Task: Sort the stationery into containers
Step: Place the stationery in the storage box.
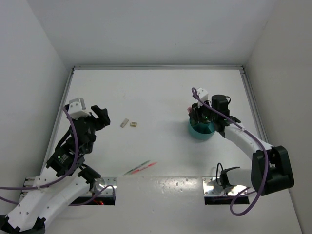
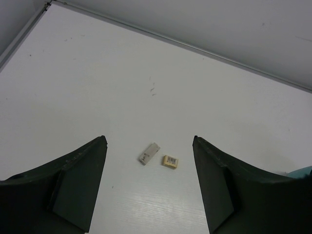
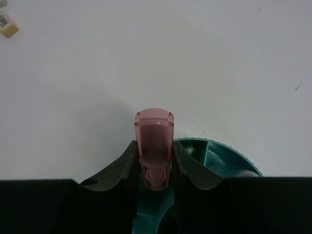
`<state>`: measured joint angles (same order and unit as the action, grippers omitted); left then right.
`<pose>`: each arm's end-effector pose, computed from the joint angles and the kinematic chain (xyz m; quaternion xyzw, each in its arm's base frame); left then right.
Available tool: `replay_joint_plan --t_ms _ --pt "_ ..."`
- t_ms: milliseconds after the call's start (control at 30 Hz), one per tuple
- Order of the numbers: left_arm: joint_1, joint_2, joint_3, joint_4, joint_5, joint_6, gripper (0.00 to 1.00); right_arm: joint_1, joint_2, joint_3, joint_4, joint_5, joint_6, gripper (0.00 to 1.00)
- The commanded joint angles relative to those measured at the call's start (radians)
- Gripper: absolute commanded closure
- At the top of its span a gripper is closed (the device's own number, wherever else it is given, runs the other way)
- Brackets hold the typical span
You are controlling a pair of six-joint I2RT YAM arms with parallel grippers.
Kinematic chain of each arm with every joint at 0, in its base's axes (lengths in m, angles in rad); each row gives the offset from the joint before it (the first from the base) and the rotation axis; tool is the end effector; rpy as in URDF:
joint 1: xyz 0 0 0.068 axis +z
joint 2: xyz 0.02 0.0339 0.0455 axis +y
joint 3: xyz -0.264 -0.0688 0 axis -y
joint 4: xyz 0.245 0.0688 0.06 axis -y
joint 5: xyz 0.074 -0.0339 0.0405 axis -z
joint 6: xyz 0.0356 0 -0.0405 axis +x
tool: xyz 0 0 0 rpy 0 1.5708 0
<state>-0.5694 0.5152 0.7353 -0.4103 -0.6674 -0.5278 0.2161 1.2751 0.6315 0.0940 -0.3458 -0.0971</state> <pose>0.1099 -0.0442 0.3363 -0.1934 0.7327 -0.0983 0.6451 0.2579 0.0690 0.2109 -0.2171 0.8358 0.1785 0.4716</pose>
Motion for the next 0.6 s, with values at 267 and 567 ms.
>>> replay_joint_plan --t_ms 267,567 --pt "0.009 -0.004 -0.001 0.028 0.009 0.022 0.23 -0.04 0.015 0.034 -0.019 -0.127 -0.053 0.52" --pt "0.009 0.04 -0.001 0.038 0.061 0.032 0.26 -0.049 -0.084 0.043 -0.028 -0.168 -0.067 0.44"
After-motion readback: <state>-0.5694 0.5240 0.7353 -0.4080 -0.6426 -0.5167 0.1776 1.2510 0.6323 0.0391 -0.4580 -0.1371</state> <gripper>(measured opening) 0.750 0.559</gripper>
